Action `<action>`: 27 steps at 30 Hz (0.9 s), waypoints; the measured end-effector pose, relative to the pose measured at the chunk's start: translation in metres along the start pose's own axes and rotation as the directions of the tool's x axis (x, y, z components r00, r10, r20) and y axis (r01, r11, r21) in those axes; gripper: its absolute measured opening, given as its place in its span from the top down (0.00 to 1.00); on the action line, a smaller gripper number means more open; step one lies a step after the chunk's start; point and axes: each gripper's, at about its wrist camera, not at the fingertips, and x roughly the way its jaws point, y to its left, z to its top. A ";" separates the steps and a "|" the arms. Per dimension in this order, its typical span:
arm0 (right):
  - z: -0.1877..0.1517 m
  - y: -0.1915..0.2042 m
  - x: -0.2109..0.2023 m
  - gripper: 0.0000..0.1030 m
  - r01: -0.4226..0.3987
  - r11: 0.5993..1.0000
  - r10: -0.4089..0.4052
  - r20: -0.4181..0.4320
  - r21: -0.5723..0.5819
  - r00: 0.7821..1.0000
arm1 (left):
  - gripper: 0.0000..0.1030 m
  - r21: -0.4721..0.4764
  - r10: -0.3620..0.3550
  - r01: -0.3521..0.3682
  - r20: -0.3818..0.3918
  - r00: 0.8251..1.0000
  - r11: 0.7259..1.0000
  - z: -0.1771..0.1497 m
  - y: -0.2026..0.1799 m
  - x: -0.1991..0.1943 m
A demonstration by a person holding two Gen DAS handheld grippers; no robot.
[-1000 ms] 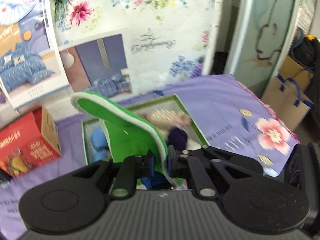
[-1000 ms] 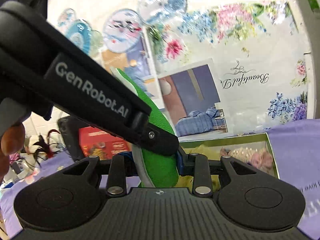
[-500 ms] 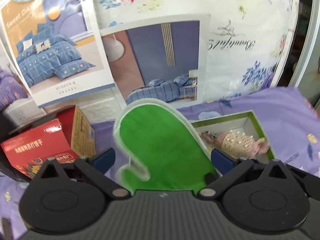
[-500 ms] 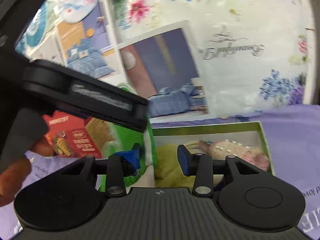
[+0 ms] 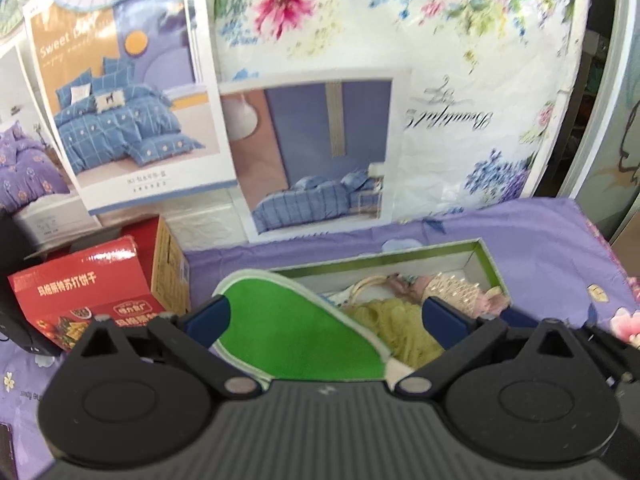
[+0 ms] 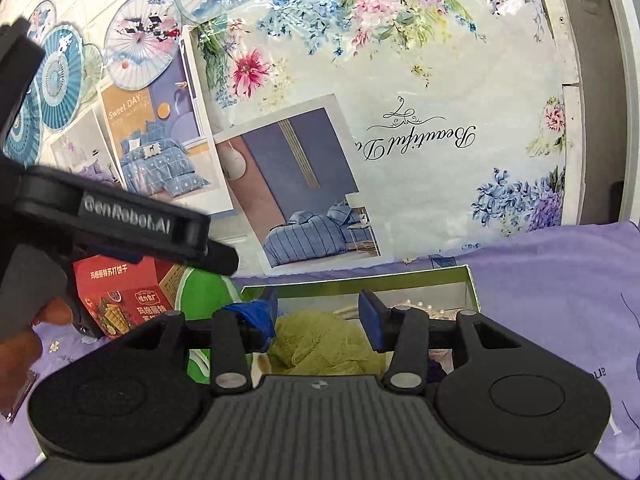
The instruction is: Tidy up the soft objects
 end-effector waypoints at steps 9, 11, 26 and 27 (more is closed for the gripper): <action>-0.002 -0.008 -0.017 0.70 0.015 1.000 -0.015 0.010 0.002 1.000 | 0.01 0.039 -0.017 0.011 0.147 0.989 0.999 0.024 -0.003 -0.052; -0.005 -0.009 -0.023 0.69 0.009 1.000 -0.009 0.017 0.007 1.000 | 0.01 0.036 -0.001 -0.004 0.156 0.988 0.999 0.021 0.001 -0.065; -0.058 0.024 -0.099 0.67 0.009 1.000 -0.009 0.067 0.010 0.998 | 0.01 -0.048 0.100 -0.091 0.239 0.966 0.995 -0.117 0.027 -0.146; -0.058 0.026 -0.098 0.66 0.004 1.000 -0.005 0.060 0.008 0.998 | 0.01 -0.052 0.108 -0.098 0.236 0.966 0.994 -0.122 0.031 -0.149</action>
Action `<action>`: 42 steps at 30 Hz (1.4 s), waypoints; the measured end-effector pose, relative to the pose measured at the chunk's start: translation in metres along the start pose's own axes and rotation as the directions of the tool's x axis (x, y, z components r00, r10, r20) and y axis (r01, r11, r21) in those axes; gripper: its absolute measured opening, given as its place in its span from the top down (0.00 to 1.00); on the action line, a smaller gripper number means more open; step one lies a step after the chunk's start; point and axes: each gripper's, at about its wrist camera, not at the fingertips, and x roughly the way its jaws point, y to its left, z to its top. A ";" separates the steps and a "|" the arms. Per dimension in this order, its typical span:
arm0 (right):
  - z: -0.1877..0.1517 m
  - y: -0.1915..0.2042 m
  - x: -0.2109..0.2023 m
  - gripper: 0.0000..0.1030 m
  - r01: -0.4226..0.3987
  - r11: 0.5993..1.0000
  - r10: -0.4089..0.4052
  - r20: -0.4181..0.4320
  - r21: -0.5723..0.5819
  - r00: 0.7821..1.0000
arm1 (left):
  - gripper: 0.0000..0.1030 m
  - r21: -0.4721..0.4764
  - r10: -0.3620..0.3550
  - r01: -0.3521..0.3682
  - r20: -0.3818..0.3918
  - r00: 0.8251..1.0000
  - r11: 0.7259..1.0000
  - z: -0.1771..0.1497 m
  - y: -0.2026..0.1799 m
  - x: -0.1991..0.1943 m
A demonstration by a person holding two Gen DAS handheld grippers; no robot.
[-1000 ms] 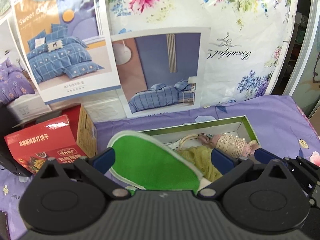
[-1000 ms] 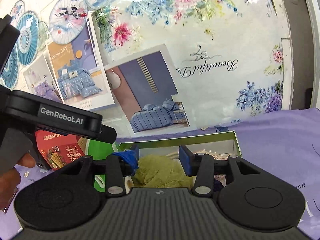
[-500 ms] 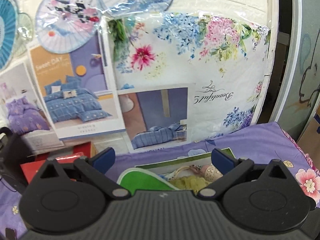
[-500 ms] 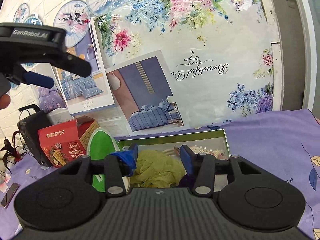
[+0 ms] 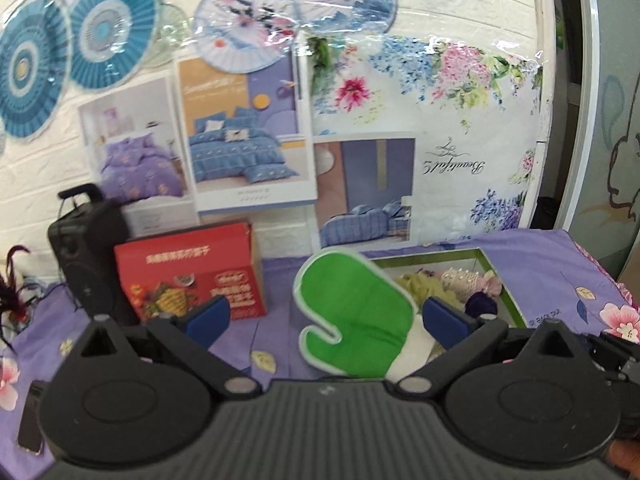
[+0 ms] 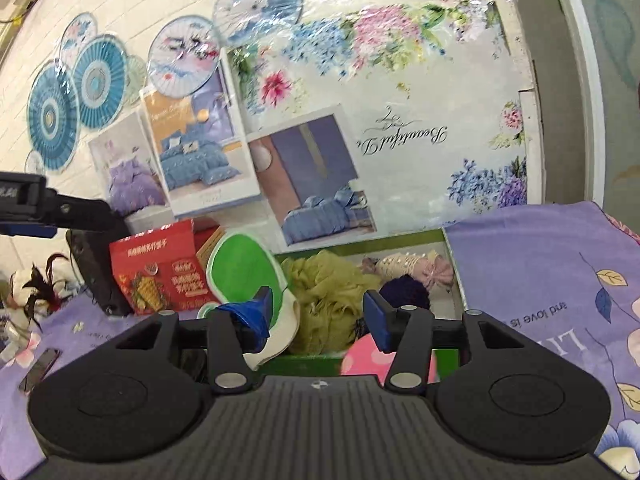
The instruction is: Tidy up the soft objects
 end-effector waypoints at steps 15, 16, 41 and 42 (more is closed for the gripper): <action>-0.058 0.018 -0.021 0.65 0.025 0.998 -0.021 -0.071 0.058 0.997 | 0.01 -0.129 -0.011 0.000 -0.084 0.996 0.992 -0.099 0.014 -0.033; -0.062 0.017 -0.024 0.65 0.028 0.997 -0.023 -0.071 0.070 0.997 | 0.01 -0.132 -0.017 0.006 -0.086 0.996 0.991 -0.104 0.011 -0.034; -0.118 0.015 -0.071 0.61 0.229 0.973 -0.228 -0.187 -0.018 0.956 | 0.01 -0.158 0.102 -0.138 -0.220 0.970 0.978 -0.198 -0.037 -0.016; -0.117 0.015 -0.072 0.61 0.217 0.976 -0.216 -0.193 -0.017 0.957 | 0.01 -0.148 0.094 -0.129 -0.225 0.970 0.980 -0.198 -0.038 -0.016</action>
